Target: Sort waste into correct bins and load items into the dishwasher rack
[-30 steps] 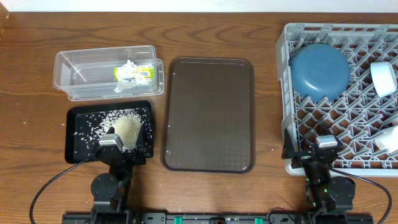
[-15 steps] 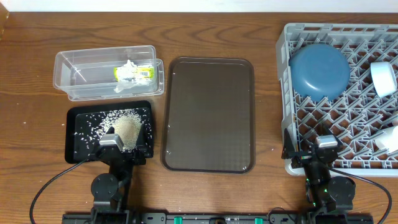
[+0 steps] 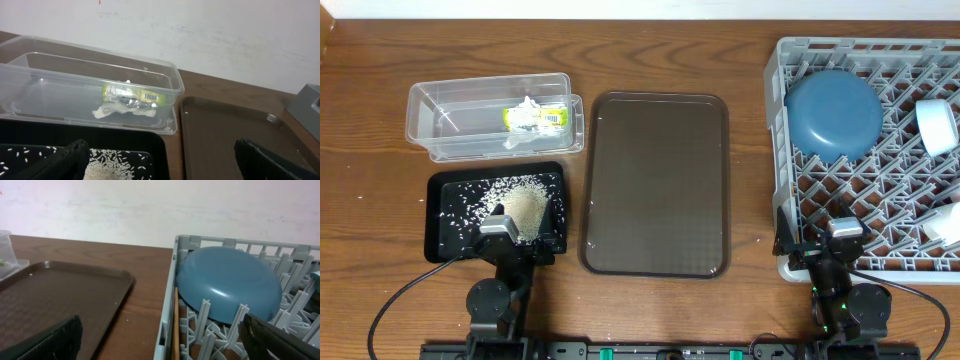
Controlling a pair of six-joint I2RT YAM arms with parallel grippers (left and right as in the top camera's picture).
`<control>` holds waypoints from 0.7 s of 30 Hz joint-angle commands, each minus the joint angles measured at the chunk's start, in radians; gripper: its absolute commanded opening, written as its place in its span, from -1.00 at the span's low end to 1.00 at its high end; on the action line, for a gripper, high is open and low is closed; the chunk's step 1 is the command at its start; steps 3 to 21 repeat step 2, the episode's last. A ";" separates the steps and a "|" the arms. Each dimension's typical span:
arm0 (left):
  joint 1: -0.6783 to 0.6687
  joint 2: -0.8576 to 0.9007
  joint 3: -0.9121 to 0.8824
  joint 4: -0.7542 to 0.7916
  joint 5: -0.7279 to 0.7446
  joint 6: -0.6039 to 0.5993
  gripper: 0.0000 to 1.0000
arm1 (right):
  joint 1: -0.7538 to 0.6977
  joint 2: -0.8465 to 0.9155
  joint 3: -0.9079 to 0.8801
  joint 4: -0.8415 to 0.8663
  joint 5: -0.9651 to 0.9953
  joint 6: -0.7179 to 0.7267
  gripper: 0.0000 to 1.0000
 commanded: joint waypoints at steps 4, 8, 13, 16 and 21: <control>0.005 -0.006 -0.010 -0.044 -0.008 0.009 0.91 | 0.010 -0.006 -0.003 0.000 0.003 -0.015 0.99; 0.005 -0.006 -0.010 -0.044 -0.008 0.009 0.91 | 0.010 -0.006 -0.003 0.000 0.003 -0.015 0.99; 0.005 -0.006 -0.010 -0.044 -0.008 0.009 0.91 | 0.010 -0.006 -0.003 0.000 0.003 -0.015 0.99; 0.005 -0.006 -0.010 -0.044 -0.008 0.009 0.91 | 0.010 -0.006 -0.003 0.000 0.003 -0.015 0.99; 0.005 -0.006 -0.010 -0.044 -0.008 0.009 0.91 | 0.010 -0.006 -0.003 0.000 0.003 -0.015 0.99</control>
